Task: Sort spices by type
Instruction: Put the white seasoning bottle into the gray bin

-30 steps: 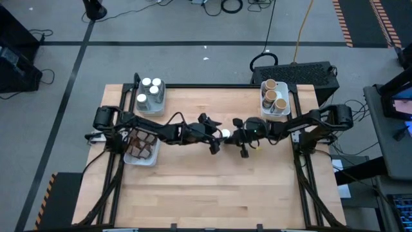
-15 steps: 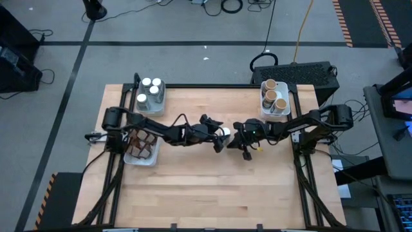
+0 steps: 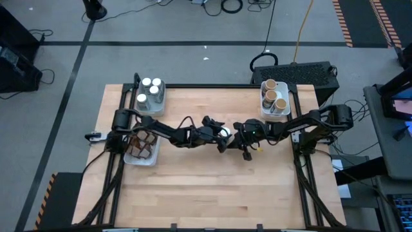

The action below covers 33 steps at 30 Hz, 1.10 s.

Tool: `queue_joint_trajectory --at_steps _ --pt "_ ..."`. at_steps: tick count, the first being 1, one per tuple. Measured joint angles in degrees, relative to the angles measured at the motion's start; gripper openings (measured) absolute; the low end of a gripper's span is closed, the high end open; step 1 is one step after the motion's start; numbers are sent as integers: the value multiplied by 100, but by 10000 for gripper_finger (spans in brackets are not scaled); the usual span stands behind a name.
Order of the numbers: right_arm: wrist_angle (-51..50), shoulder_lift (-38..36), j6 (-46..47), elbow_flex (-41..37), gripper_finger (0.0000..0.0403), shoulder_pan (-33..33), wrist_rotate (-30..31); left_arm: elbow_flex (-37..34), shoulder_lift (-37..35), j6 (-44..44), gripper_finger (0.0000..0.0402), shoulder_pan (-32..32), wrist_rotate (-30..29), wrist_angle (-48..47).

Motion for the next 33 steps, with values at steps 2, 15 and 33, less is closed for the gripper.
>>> queue_joint_trajectory --at_steps 2,15,33 --pt "-47 0 18 0 0 0 0 18 28 -1 331 0 -73 15" --pt "-122 0 117 0 0 0 0 15 34 6 236 0 -97 -65" --pt "-371 0 129 0 0 0 -2 4 -1998 610 211 233 -543 -2128"
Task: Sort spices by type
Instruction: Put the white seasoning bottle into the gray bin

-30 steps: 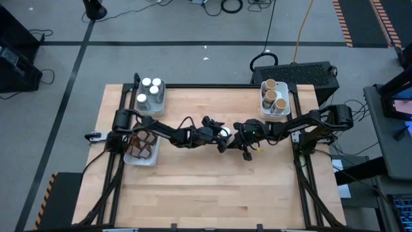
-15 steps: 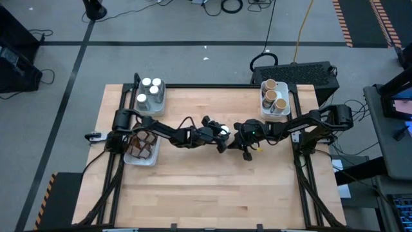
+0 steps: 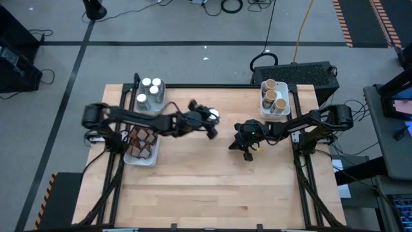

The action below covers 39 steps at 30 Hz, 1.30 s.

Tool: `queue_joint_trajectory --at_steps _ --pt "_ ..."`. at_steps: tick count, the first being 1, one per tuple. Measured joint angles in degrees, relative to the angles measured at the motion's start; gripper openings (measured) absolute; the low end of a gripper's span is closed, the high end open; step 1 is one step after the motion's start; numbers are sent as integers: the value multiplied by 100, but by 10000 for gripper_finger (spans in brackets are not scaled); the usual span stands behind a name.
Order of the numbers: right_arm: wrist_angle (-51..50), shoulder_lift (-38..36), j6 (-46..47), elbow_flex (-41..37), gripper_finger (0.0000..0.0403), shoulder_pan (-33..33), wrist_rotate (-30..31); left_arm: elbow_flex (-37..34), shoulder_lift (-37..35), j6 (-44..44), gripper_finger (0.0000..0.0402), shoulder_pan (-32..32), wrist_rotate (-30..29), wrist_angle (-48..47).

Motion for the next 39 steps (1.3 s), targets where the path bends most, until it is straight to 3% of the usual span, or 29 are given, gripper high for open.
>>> queue_joint_trajectory --at_steps 12,16,27,39 --pt "-28 0 2 2 0 269 -2 -216 -2303 -975 214 273 -1673 -3455" --pt "44 0 12 2 0 349 0 -631 -2726 -1492 215 623 -2072 -3947" --pt "216 0 113 2 0 376 -1 -1999 -3367 -1950 216 1976 -1948 -3667" --pt "229 0 100 2 0 376 0 -2983 -3445 -1959 216 2588 -1720 -2397"
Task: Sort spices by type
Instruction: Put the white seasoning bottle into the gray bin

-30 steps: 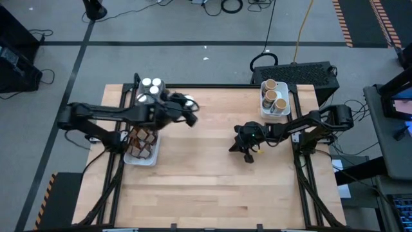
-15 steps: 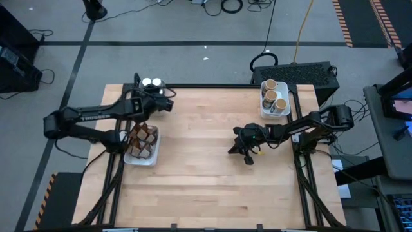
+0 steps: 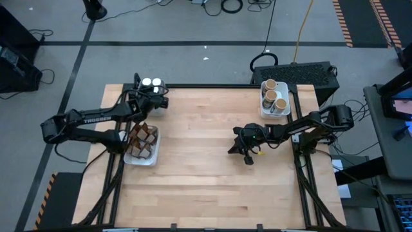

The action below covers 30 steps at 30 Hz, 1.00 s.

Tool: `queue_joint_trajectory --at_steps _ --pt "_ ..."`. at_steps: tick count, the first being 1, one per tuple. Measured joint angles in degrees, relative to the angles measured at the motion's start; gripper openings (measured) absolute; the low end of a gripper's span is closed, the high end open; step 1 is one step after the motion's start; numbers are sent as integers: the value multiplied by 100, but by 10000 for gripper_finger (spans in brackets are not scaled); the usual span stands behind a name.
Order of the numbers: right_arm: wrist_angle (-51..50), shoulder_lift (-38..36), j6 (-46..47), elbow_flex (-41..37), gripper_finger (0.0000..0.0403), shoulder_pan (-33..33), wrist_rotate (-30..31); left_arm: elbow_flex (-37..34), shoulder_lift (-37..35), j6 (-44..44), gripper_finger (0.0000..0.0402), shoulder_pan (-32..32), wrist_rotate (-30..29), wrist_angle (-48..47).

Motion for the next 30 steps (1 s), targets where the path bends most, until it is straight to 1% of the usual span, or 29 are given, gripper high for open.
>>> queue_joint_trajectory --at_steps 5,9,14,20,30 --pt "-1 0 -41 0 0 0 0 -356 0 -4 216 148 149 330" --pt "48 0 -70 0 0 0 0 -628 0 -3 216 226 222 854" --pt "87 0 -95 0 0 0 0 -816 -2 -5 216 274 311 1162" --pt "156 0 -122 0 0 0 0 -1080 3 -150 216 295 474 1238" --pt "214 0 -247 0 0 0 0 -1091 5 -150 216 295 535 1231"
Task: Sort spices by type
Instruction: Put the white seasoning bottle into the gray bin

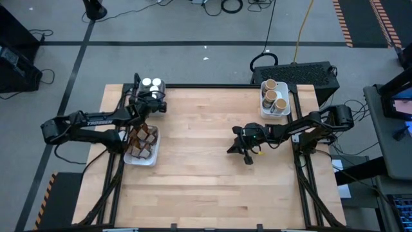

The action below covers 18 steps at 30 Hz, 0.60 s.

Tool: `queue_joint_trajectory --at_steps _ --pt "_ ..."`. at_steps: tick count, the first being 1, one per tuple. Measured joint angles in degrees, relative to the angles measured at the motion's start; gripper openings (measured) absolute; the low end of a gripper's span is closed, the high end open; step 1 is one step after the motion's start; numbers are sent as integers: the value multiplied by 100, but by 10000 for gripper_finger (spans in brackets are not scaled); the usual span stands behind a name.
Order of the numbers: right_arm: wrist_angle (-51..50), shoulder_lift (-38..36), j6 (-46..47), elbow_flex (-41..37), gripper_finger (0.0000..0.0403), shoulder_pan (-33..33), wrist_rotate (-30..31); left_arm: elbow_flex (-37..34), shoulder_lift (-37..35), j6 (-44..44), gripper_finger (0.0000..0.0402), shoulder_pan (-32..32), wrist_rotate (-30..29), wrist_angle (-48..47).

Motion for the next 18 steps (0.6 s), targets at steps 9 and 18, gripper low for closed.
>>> queue_joint_trajectory --at_steps 9,18 --pt "0 0 0 0 0 0 0 9 388 -2 216 0 193 42" --pt "-3 0 -5 0 0 -2 1 13 428 7 218 0 109 130"
